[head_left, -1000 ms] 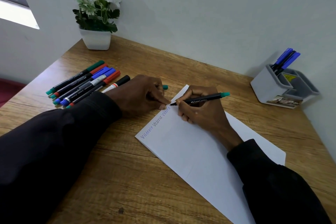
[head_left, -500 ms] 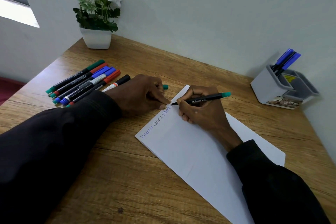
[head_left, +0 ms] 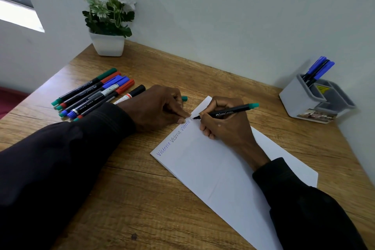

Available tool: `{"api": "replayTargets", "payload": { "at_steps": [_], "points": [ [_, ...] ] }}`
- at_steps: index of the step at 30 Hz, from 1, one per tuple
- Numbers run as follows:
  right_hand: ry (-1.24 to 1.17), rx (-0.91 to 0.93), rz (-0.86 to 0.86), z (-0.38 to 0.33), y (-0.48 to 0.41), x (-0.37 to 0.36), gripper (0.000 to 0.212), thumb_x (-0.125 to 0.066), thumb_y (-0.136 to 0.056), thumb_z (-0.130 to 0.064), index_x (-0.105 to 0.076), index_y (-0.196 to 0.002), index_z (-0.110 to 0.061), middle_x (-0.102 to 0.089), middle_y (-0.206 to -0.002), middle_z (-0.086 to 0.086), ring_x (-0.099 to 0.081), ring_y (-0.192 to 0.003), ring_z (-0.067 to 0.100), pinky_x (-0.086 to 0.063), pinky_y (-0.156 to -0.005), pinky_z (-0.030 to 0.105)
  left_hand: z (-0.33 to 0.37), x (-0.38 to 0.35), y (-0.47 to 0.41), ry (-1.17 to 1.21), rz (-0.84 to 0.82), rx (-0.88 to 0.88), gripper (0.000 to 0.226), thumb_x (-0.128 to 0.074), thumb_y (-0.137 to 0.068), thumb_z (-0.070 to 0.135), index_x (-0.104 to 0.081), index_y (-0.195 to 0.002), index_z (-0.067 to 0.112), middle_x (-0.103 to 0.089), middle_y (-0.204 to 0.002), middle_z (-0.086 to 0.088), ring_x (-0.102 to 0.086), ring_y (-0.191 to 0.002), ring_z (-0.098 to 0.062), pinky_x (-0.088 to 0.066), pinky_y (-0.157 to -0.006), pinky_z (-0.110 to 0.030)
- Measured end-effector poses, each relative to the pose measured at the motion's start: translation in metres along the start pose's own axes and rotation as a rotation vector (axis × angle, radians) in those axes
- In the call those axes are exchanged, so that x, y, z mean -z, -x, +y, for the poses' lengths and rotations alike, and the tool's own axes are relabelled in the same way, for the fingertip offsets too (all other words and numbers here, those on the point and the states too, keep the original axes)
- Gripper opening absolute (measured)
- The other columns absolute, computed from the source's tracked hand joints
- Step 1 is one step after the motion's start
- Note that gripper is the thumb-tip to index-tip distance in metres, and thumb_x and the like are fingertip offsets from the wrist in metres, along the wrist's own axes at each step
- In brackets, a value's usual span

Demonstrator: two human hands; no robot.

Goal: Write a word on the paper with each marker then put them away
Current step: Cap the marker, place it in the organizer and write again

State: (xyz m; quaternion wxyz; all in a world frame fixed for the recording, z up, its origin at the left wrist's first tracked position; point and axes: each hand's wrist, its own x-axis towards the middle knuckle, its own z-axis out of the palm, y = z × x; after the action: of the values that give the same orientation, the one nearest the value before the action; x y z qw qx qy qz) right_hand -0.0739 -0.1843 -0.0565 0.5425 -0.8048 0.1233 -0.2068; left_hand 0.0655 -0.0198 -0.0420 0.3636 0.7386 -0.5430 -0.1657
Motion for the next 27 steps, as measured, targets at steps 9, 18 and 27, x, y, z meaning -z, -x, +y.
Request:
{"api": "replayTargets", "payload": {
  "at_steps": [9,18,27],
  "points": [
    [-0.007,0.003,0.010,0.0003,0.0010,0.0003,0.022,-0.064,-0.090,0.011,-0.067,-0.071,0.001,-0.068,-0.060,0.019,-0.062,-0.043,0.024,-0.048,-0.041,0.027,-0.0002,0.0010,0.0018,-0.003,-0.026,-0.012,0.040,-0.074,-0.083,0.021,-0.054,-0.069,0.052,-0.061,-0.095,0.014,-0.060,-0.091,-0.007,-0.056,-0.076,-0.026],
    [-0.010,-0.014,0.032,0.0000,0.0007,-0.0006,0.024,-0.063,-0.085,0.013,-0.066,-0.067,-0.002,-0.068,-0.058,0.020,-0.062,-0.041,0.022,-0.048,-0.040,0.027,-0.0002,0.0008,0.0014,-0.016,-0.020,0.009,0.039,-0.073,-0.084,0.021,-0.050,-0.072,0.051,-0.057,-0.085,0.022,-0.058,-0.090,0.000,-0.053,-0.071,-0.018],
    [0.000,-0.024,0.043,-0.0009,-0.0001,-0.0010,0.017,-0.063,-0.083,0.014,-0.066,-0.069,0.005,-0.068,-0.059,0.021,-0.063,-0.042,0.022,-0.049,-0.040,0.027,0.0022,0.0020,0.0021,-0.025,-0.046,0.016,0.040,-0.073,-0.084,0.021,-0.051,-0.071,0.053,-0.060,-0.094,0.015,-0.060,-0.095,-0.010,-0.057,-0.080,-0.035]
  ]
}}
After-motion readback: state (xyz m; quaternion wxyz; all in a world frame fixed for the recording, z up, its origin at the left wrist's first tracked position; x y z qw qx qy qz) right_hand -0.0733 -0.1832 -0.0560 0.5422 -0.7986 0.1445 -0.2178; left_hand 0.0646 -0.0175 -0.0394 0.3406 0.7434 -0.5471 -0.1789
